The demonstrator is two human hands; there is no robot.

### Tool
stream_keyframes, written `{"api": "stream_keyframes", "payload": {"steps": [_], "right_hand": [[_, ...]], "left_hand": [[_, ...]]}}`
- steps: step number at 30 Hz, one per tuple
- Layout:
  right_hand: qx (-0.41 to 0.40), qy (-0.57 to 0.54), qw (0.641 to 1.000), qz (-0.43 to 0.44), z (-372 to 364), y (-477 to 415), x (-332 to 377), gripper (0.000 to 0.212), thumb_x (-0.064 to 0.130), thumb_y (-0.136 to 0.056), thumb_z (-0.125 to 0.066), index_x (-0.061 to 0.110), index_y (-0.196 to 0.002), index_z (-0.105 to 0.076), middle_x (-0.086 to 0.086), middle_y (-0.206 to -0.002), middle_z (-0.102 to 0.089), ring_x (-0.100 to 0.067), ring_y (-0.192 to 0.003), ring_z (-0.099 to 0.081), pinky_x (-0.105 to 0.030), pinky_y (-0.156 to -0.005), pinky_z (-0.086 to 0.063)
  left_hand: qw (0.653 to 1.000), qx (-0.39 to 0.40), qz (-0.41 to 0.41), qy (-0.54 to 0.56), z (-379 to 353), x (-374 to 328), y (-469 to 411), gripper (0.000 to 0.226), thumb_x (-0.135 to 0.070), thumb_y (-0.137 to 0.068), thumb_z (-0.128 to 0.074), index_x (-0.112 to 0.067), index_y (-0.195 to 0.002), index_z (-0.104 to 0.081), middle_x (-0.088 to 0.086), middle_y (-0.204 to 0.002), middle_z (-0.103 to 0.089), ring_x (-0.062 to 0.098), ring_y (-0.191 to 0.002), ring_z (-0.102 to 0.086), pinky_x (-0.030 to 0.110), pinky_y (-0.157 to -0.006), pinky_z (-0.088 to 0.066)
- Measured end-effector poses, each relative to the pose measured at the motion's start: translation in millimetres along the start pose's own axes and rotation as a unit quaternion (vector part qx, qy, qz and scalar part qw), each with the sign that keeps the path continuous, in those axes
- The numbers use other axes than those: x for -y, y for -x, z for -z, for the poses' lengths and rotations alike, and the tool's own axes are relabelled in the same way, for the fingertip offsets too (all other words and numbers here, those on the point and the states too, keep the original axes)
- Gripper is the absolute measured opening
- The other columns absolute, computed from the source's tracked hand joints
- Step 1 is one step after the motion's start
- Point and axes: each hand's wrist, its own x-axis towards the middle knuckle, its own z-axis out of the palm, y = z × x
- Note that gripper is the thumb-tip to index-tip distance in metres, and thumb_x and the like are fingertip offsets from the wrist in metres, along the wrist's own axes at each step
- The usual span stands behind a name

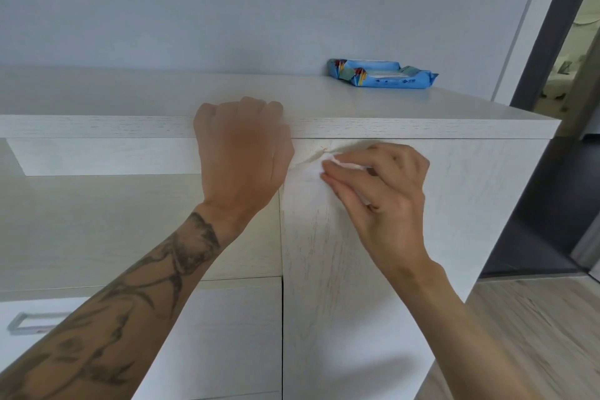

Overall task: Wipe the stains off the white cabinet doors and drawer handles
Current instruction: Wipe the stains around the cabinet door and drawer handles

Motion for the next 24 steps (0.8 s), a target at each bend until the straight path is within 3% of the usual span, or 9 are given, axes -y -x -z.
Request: {"api": "stream_keyframes", "payload": {"steps": [6, 11, 15, 20, 24], "right_hand": [[-0.046, 0.012, 0.997, -0.066, -2, 10, 3, 0.012, 0.025, -0.097, -0.080, 0.018, -0.106, -0.083, 0.005, -0.108, -0.074, -0.022, -0.110, -0.056, -0.050, -0.095, -0.042], [-0.010, 0.054, 0.998, 0.004, -13, -4, 7, 0.009, 0.022, -0.100, -0.077, 0.019, -0.103, -0.084, 0.004, -0.107, -0.077, -0.021, -0.106, -0.057, -0.037, -0.099, -0.033], [-0.033, 0.055, 0.998, 0.007, -7, 6, 7, 0.010, 0.017, -0.099, -0.077, 0.012, -0.106, -0.084, -0.004, -0.106, -0.077, -0.024, -0.107, -0.056, -0.045, -0.093, -0.044], [0.012, 0.054, 0.998, -0.009, -17, -7, 9, 0.009, 0.019, -0.098, -0.078, 0.015, -0.105, -0.083, 0.000, -0.109, -0.076, -0.021, -0.113, -0.056, -0.042, -0.099, -0.038], [-0.037, 0.066, 0.997, -0.003, -6, 3, 12, 0.006, 0.018, -0.097, -0.080, 0.016, -0.100, -0.085, -0.001, -0.102, -0.077, -0.024, -0.105, -0.057, -0.043, -0.094, -0.039]], "left_hand": [[1.000, -0.002, -0.004, -0.007, 1, 1, -1, 0.034, -0.031, -0.107, -0.041, -0.010, -0.110, -0.067, 0.008, -0.102, -0.065, 0.028, -0.095, -0.048, 0.047, -0.093, -0.035], [1.000, -0.003, -0.002, -0.003, 1, 0, -1, 0.035, -0.032, -0.107, -0.040, -0.010, -0.109, -0.067, 0.008, -0.101, -0.065, 0.027, -0.095, -0.049, 0.046, -0.094, -0.034], [1.000, -0.003, -0.004, -0.006, 1, 1, 0, 0.034, -0.032, -0.107, -0.040, -0.011, -0.109, -0.067, 0.008, -0.101, -0.065, 0.027, -0.096, -0.050, 0.046, -0.094, -0.035], [1.000, -0.007, -0.009, -0.009, 0, 1, -1, 0.036, -0.032, -0.108, -0.038, -0.011, -0.109, -0.067, 0.008, -0.100, -0.065, 0.029, -0.093, -0.054, 0.046, -0.094, -0.035], [1.000, -0.005, -0.012, -0.018, 0, 2, 0, 0.036, -0.033, -0.109, -0.038, -0.011, -0.110, -0.067, 0.008, -0.101, -0.065, 0.028, -0.094, -0.051, 0.046, -0.094, -0.035]]}}
